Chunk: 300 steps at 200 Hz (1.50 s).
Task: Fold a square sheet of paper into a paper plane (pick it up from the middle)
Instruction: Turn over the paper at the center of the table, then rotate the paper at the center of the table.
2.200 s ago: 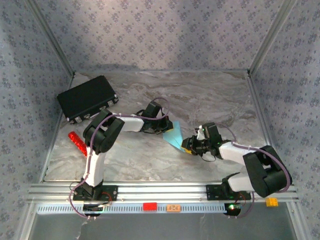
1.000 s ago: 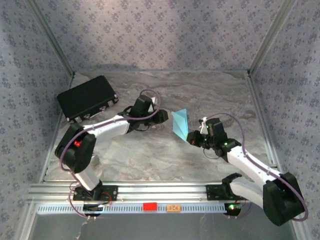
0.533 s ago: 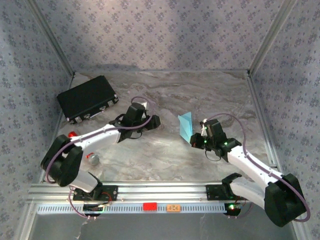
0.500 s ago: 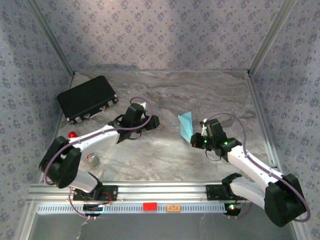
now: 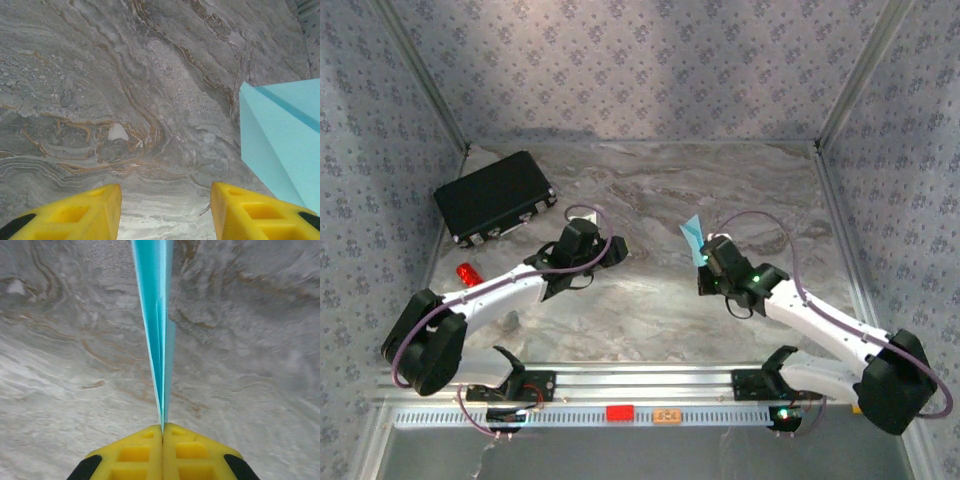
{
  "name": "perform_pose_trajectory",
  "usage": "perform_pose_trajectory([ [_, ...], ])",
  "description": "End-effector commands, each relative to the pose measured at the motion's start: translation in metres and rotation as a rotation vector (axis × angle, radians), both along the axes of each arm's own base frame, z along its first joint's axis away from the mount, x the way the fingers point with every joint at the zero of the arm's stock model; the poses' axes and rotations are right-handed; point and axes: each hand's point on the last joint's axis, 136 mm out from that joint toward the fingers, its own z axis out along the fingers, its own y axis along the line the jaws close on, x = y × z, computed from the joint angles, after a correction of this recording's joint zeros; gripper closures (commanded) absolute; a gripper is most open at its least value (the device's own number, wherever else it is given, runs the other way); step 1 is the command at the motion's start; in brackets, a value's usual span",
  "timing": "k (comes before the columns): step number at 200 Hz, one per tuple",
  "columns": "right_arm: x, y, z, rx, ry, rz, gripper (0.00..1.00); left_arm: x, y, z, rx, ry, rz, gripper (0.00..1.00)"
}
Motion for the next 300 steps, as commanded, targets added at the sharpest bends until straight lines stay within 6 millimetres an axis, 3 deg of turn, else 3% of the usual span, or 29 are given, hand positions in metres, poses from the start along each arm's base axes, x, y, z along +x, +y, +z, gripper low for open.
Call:
perform_pose_trajectory([
  [1,0.004,-0.041,0.017,-0.321,-0.097,-0.106,0.93,0.003,0.002,0.015,-0.012,-0.043,0.023,0.50],
  [22,0.006,-0.046,0.026,-0.463,-0.148,-0.121,0.93,0.004,0.010,0.017,0.012,-0.052,0.047,0.49],
  [47,0.007,-0.031,0.018,-0.511,-0.134,-0.057,0.93,0.004,0.023,0.018,0.035,-0.064,0.095,0.48],
  [90,-0.008,0.042,-0.032,-0.460,0.007,0.259,0.92,0.005,0.038,0.017,0.046,-0.067,0.172,0.46],
  [139,-0.024,0.084,-0.057,-0.539,0.082,0.376,0.86,0.004,0.040,0.013,0.057,-0.052,0.181,0.46],
  [166,-0.029,0.105,-0.057,-0.433,0.099,0.419,0.77,0.004,0.041,0.011,0.061,-0.043,0.180,0.46],
  [181,-0.030,0.111,-0.053,-0.374,0.103,0.426,0.66,0.004,0.040,0.011,0.062,-0.041,0.178,0.46],
  [217,-0.023,0.118,-0.035,-0.107,0.074,0.381,0.61,0.003,0.038,0.009,0.065,-0.033,0.164,0.46],
  [234,-0.013,0.112,-0.032,0.048,0.095,0.328,0.63,0.004,0.034,0.009,0.063,-0.027,0.147,0.46],
  [267,0.001,0.113,-0.030,0.394,0.189,0.296,0.75,0.006,0.023,0.005,0.041,-0.008,0.112,0.50],
  [300,0.013,0.106,-0.042,0.503,0.257,0.234,0.83,0.007,0.014,0.002,0.033,0.011,0.080,0.56],
])
